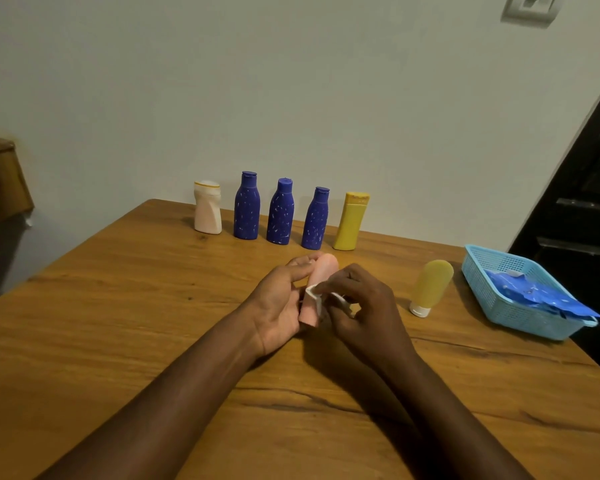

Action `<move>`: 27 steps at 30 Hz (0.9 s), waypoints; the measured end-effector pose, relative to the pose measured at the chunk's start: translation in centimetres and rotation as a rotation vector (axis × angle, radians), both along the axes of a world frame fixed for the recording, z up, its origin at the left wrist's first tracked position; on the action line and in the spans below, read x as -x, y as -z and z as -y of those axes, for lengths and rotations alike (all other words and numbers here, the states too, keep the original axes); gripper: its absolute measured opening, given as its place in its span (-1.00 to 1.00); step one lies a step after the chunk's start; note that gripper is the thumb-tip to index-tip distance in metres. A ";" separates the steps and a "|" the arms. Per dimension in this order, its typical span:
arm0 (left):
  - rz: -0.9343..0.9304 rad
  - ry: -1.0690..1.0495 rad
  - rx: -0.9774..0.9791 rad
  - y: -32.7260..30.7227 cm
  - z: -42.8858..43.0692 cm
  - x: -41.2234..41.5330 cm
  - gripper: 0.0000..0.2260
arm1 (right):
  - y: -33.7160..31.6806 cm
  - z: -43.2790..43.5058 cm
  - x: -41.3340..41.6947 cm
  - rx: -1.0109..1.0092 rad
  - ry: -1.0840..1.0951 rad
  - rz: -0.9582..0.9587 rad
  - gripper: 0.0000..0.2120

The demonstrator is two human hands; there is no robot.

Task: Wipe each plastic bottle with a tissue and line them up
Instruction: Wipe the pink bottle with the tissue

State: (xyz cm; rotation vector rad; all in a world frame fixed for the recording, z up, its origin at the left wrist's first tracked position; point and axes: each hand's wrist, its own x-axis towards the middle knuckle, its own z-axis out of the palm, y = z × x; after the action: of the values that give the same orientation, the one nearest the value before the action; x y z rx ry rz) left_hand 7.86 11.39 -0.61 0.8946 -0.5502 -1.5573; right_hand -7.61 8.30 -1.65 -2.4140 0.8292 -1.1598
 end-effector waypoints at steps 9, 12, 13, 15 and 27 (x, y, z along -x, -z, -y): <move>0.125 0.129 0.022 0.3 -0.3 1.2 -0.73 | -0.2 1.7 1.3 0.024 0.233 0.235 -0.73; 0.129 0.128 0.019 0.3 -0.2 1.5 -0.74 | -0.1 1.8 1.5 -0.014 0.237 0.240 -0.75; 0.127 0.119 0.018 0.4 -0.1 1.5 -0.74 | 0.0 1.8 1.4 -0.022 0.232 0.230 -0.74; 0.115 0.091 0.017 0.6 0.0 1.3 -0.75 | 0.0 1.4 1.0 -0.030 0.210 0.195 -0.73; 0.011 -0.042 0.038 0.1 0.0 0.5 -0.71 | -0.2 -0.5 -0.2 -0.165 -0.031 0.069 -0.88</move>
State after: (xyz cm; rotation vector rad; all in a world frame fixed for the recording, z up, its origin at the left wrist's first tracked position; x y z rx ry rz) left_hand 7.33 11.34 -0.68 0.8808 -0.5638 -1.5004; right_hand -7.44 8.78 -1.45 -2.2331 0.8290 -1.1110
